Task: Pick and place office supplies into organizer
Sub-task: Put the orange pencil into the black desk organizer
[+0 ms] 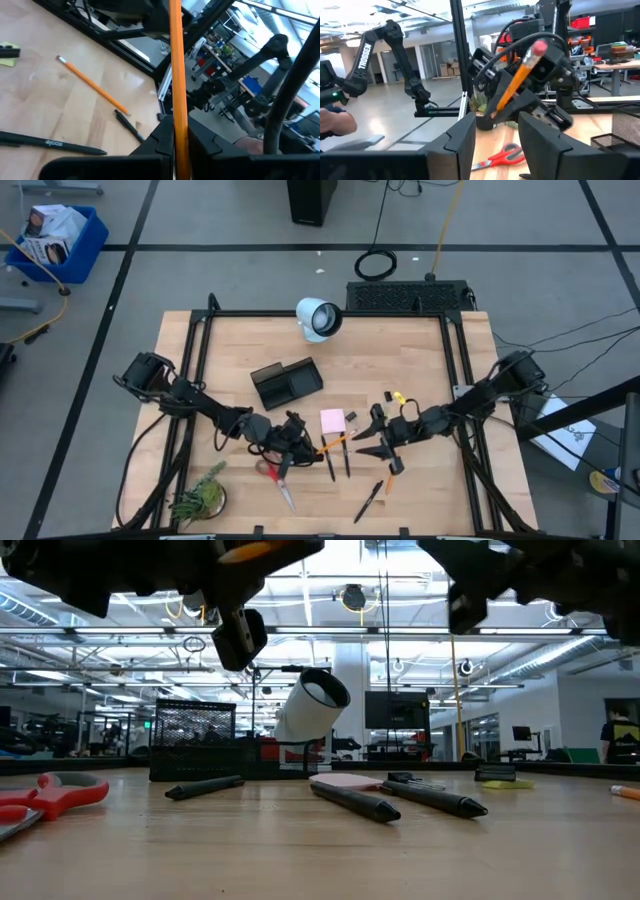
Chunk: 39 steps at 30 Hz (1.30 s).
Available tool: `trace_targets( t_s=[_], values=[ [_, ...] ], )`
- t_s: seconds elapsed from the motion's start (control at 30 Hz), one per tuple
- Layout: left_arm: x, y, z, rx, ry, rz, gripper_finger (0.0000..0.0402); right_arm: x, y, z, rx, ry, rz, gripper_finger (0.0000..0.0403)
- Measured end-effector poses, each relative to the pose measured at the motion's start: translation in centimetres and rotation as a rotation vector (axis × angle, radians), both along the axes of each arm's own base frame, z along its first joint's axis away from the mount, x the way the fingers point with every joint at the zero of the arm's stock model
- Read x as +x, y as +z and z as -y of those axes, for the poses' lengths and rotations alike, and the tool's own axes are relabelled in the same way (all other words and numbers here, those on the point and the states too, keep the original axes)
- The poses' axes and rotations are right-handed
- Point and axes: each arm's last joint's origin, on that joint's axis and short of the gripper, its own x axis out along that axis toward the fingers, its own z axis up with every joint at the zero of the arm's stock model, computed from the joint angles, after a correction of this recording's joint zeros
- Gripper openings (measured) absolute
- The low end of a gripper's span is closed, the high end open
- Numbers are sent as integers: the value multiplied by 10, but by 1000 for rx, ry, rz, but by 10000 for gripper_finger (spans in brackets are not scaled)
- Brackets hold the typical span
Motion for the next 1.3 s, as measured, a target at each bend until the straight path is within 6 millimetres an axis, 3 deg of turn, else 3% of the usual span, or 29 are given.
trace_targets(
  t_s=[0.23,0.37,0.63,0.87,1.03,1.17,1.3],
  values=[
    [0,3,1,6,-4,40,12,24,9,-5,14,2,63,140],
    [0,4,1,5,-4,43,31,26,12,-3,5,-12,82,141],
    [0,4,1,18,-12,52,8,26,19,1,-3,11,163,141],
    [0,4,1,16,-5,46,40,28,20,7,7,-4,163,128],
    [0,4,1,15,-4,46,28,35,28,8,16,-17,196,120],
    [0,4,0,27,6,52,9,36,29,8,16,-16,200,103],
    [0,4,0,28,17,52,25,35,29,6,6,22,204,60]
  ],
)
